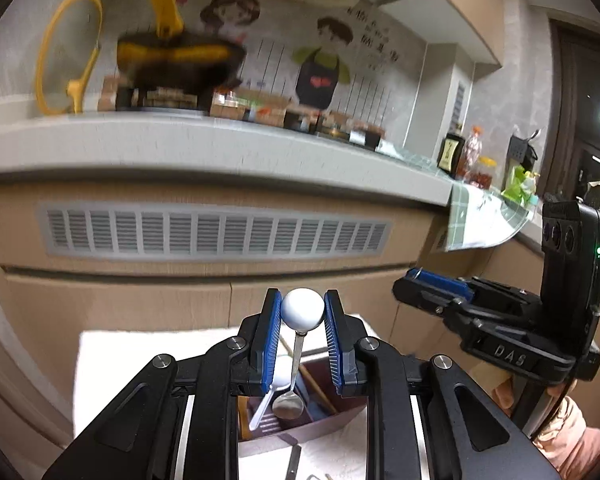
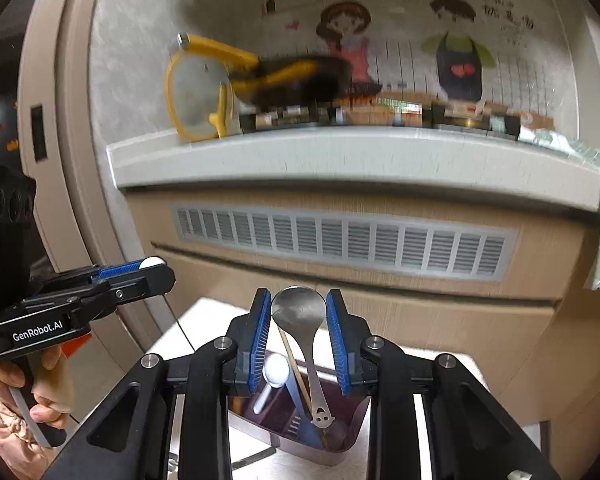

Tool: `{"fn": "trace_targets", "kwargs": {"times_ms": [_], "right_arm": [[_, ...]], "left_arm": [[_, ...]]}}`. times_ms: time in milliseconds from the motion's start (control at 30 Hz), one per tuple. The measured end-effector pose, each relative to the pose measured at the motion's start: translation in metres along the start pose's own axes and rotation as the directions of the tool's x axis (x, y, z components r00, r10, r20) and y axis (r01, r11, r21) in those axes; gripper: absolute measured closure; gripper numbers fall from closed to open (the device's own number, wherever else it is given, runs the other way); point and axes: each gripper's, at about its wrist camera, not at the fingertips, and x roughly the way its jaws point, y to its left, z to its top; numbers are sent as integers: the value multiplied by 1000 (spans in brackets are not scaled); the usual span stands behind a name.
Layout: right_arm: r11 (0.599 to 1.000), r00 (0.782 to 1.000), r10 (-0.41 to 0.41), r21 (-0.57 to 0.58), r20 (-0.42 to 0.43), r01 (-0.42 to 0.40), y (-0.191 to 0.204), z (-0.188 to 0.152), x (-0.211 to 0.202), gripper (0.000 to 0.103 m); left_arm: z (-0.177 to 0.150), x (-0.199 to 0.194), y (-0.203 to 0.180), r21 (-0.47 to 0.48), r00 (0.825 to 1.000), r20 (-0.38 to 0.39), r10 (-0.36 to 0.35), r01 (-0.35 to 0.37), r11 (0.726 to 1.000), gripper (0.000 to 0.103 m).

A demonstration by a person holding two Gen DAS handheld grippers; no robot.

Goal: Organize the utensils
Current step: 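Lift both spoons and drop them into the purple caddy, then lower the left tool onto a metal spoon while the right tool grasps the wooden chopstick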

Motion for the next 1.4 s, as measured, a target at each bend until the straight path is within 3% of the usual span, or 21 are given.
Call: {"fn": "trace_targets", "kwargs": {"times_ms": [267,367,467,600,733,933,1100,1233,1333,1400], "right_arm": [[999,990,17,42,-138,-11,-15,-38,51,75],[999,979,35,47,-202,-26,-19,-52,64,53],[1000,980,-16,23,-198,21,-17,-64,60,50],[999,976,-52,-10,-211,51,-12,-83,50,50],[998,967,-59,-31,-247,53,-1,-110,34,50],[1000,941,-29,-18,-338,25,19,-157,22,50],[1000,903,24,5,-429,-25,40,-197,19,50],[999,875,36,3,-483,-39,54,-223,15,50],[999,860,17,-28,-511,-36,63,-240,12,50],[997,871,-32,-81,-490,-9,69,-247,5,50]], "left_arm": [[-35,64,25,-83,990,-136,-28,16,996,79],[-47,75,29,-100,983,-178,-37,20,995,79],[-59,70,29,-100,982,-190,-24,5,995,76],[-80,49,29,-85,981,-191,32,-48,995,55],[-113,29,28,-50,968,-229,105,-120,992,54],[-173,4,31,-88,936,-331,118,-155,984,54],[-212,-14,31,-107,909,-399,121,-178,978,49],[-223,-19,33,-110,894,-427,138,-203,973,49],[-221,-17,36,-132,895,-433,112,-186,974,49],[-215,-10,36,-141,899,-430,83,-158,977,49]]}}
